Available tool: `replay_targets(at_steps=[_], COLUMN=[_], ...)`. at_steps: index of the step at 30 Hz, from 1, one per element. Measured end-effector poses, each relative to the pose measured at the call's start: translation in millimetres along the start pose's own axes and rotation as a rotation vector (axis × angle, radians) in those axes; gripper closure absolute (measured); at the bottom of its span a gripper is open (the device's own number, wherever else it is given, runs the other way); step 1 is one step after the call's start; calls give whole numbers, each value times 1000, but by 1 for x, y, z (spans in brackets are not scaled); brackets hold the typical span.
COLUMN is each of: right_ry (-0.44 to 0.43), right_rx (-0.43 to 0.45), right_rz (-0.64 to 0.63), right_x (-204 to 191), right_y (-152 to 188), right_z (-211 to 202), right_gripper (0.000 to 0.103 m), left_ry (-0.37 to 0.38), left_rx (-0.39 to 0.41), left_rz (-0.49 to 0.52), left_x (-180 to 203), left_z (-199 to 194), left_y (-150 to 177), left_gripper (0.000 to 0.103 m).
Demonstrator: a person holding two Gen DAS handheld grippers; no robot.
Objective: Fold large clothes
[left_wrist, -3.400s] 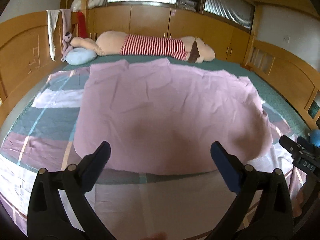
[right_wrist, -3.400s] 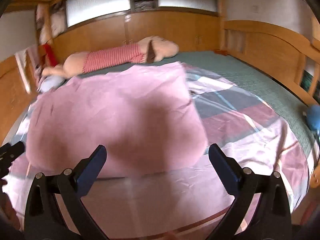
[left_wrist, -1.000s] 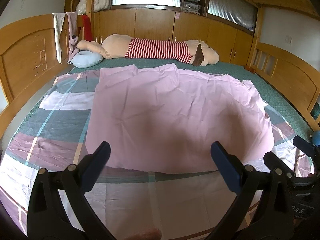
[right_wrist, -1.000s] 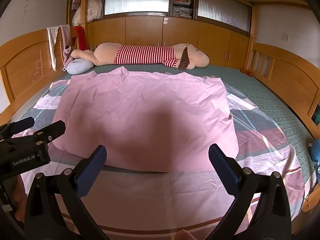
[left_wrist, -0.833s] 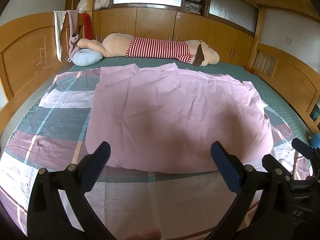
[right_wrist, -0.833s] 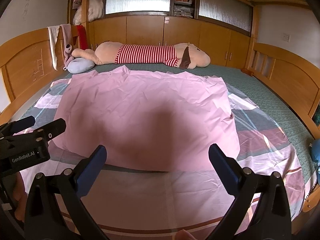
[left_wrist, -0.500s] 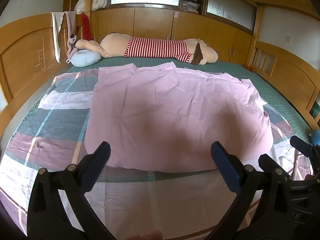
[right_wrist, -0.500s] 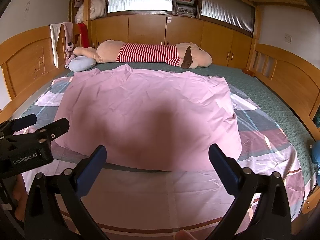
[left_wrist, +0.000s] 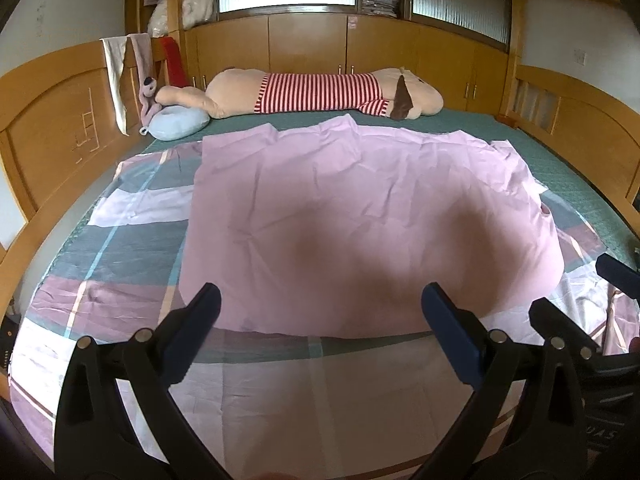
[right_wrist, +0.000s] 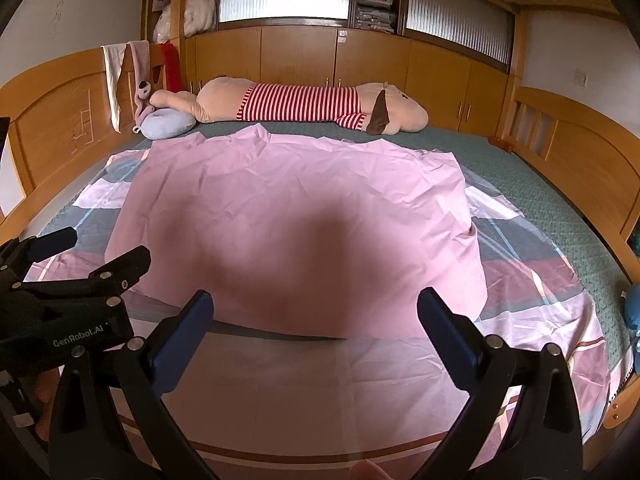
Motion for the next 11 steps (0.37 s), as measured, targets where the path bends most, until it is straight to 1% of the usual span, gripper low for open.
replay_targets(at_steps=[4, 8, 11], right_ry=[0, -3, -12], right_rx=[-4, -12, -29], right_rz=[3, 8, 13], right_x=[0, 1, 2], right_y=[2, 5, 12], right_z=[1, 5, 12], right_gripper=[1, 1, 1], left_ry=[8, 19, 40], left_rx=[-1, -20, -57], left_rz=[6, -6, -27], left_x=[2, 1, 0], left_z=[1, 5, 12], left_y=[1, 3, 8], left_gripper=[2, 2, 2])
Point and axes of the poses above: each gripper's, at about its wrist camera, not at the fingertips, and z roughly the way its jaws point, x to its right, y to its underside, the point moved 9 cm from there along z, roughly the way its jaws point, and after that the axes turned 3 degrees about -z, right-handed, at the moved point
